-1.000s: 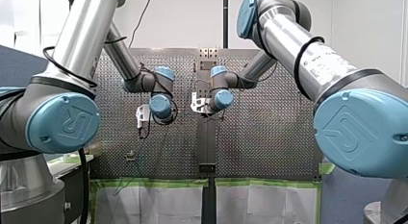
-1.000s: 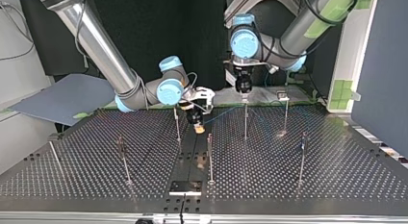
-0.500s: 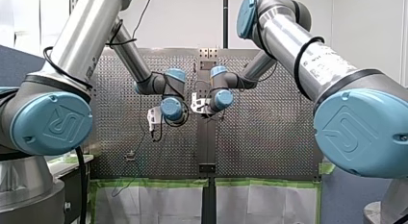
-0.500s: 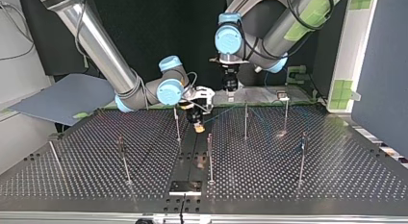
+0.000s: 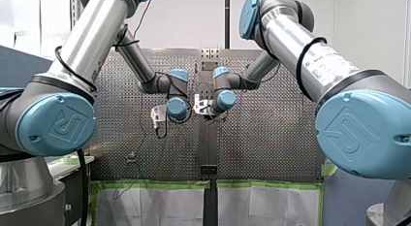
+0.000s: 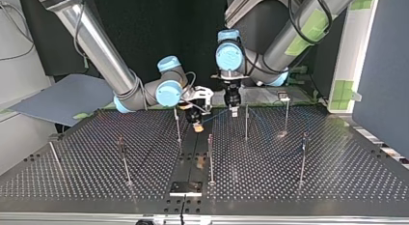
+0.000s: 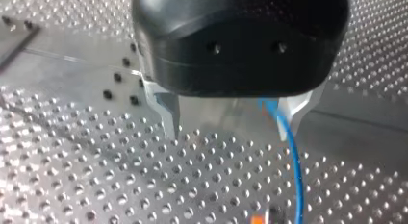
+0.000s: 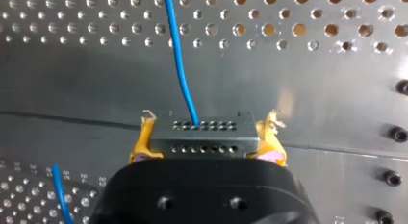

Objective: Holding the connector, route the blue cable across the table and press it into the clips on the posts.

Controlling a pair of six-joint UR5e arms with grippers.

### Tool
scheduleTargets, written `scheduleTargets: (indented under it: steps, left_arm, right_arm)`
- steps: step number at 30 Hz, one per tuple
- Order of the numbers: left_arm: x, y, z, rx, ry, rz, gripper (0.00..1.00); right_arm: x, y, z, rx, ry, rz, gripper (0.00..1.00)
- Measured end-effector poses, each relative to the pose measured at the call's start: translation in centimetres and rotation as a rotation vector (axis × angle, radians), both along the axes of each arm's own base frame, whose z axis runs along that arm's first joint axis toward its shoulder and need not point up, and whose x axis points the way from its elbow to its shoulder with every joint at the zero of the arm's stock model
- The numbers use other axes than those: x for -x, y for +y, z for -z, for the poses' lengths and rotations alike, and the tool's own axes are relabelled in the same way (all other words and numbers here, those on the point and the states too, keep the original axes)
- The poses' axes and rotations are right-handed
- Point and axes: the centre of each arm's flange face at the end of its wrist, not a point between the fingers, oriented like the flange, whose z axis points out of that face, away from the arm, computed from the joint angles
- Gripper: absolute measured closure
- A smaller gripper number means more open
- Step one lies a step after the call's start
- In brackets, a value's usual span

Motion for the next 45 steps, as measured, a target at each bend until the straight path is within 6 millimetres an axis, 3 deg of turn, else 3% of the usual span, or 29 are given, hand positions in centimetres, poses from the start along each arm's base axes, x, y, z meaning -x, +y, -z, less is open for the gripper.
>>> scheduleTargets:
  steps: [12, 18, 25, 26, 27, 28, 29, 30, 32, 33, 34, 35, 45]
  left_arm:
    - [-1.4, -0.1, 4.3, -0.005, 0.05, 0.012, 0.0]
    - [-2.3, 0.0, 4.7, -0.005, 0.056, 0.006, 0.0]
    - [-2.0, -0.2, 4.8, -0.015, 0.075, 0.002, 0.0]
    - [-1.9, -0.2, 4.8, -0.018, 0.076, 0.0, 0.16]
    - [-1.8, -0.3, 4.8, -0.02, 0.076, -0.001, 0.16]
    - [-1.8, -0.4, 4.8, -0.022, 0.076, -0.001, 0.3]
    - [-1.7, -0.5, 4.7, -0.024, 0.073, 0.0, 0.5]
    - [-1.7, -0.6, 4.7, -0.024, 0.069, 0.001, 0.5]
    - [-1.8, -0.8, 4.6, -0.021, 0.057, 0.003, 0.76]
    - [-1.8, -0.9, 4.5, -0.017, 0.052, 0.004, 0.76]
    - [-1.9, -1.0, 4.4, -0.013, 0.046, 0.004, 0.96]
    - [-1.9, -1.1, 4.4, -0.009, 0.041, 0.005, 1.0]
    - [-2.5, -1.6, 3.5, 0.004, 0.02, -0.006, 1.0]
  right_arm:
    - [0.1, -0.2, 0.0, -0.002, -0.003, -0.004, 1.0]
    - [0.1, -0.3, -0.1, 0.0, -0.006, -0.004, 1.0]
    - [0.2, -0.4, -0.2, 0.0, -0.009, -0.002, 1.0]
    - [0.2, -0.4, -0.2, 0.0, -0.009, -0.002, 1.0]
    - [0.3, -0.5, -0.2, 0.0, -0.009, -0.001, 1.0]
    - [0.3, -0.5, -0.1, 0.0, -0.009, -0.001, 1.0]
    - [0.3, -0.6, -0.1, 0.0, -0.009, 0.0, 1.0]
    - [0.4, -0.6, -0.1, 0.0, -0.009, 0.001, 1.0]
    - [0.4, -0.7, -0.2, 0.0, -0.009, 0.002, 1.0]
    - [0.5, -0.7, -0.1, 0.0, -0.009, 0.003, 1.0]
    - [0.5, -0.7, -0.2, 0.0, -0.009, 0.003, 1.0]
    - [0.5, -0.8, -0.2, 0.0, -0.009, 0.004, 1.0]
    - [0.7, -1.0, -0.2, -0.001, -0.011, 0.003, 1.0]
